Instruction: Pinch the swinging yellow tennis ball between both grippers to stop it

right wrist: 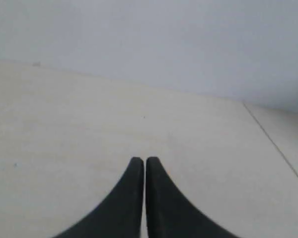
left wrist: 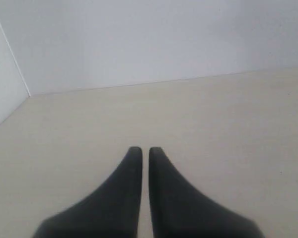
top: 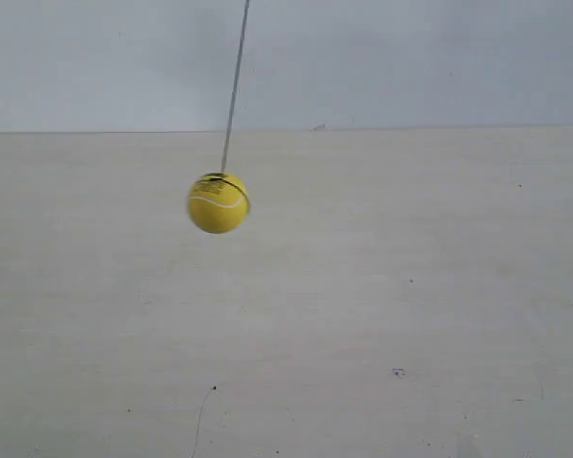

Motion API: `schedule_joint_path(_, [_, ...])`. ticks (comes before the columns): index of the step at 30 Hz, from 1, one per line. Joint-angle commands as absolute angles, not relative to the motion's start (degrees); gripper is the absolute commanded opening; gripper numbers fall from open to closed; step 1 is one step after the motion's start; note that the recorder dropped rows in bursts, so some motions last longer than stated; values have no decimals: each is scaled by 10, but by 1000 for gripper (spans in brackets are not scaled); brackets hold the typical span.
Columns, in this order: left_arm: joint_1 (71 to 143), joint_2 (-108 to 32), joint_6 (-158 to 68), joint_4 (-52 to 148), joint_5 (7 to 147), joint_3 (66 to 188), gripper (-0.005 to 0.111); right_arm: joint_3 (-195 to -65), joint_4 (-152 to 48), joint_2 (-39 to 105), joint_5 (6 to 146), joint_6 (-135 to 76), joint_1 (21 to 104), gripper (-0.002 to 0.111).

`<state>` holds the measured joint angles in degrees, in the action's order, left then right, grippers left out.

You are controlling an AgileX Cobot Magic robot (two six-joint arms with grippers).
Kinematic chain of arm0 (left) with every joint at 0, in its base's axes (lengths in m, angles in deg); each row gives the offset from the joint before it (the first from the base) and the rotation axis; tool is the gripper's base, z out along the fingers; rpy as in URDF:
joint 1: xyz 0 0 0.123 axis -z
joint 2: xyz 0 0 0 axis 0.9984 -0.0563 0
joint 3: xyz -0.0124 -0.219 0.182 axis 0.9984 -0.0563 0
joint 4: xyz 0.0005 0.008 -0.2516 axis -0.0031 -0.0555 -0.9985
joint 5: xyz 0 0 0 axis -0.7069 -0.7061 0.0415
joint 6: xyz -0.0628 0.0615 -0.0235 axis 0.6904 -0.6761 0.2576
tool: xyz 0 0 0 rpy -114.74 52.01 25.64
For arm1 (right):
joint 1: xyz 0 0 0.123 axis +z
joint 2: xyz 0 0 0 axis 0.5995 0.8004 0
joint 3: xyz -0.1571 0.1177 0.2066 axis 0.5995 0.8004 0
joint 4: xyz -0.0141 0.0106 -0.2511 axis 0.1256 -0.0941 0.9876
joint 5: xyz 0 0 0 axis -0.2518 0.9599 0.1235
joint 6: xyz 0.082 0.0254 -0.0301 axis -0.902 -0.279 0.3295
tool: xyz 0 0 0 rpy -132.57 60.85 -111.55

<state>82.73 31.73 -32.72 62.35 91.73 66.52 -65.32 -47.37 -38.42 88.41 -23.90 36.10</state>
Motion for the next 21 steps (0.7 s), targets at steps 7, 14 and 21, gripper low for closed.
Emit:
schedule_joint_path(7, [827,319,-284,571,601,663,5,-653,-519,-387,639,-430,362,0])
schedule_joint_path(14, [827,319,-79,654,343,663,5,-660,-437,-387,529,-553,362,0])
schedule_joint_path(21, [827,285,-17,778,261,702,5,-723,-334,-362,520,-630,362,0])
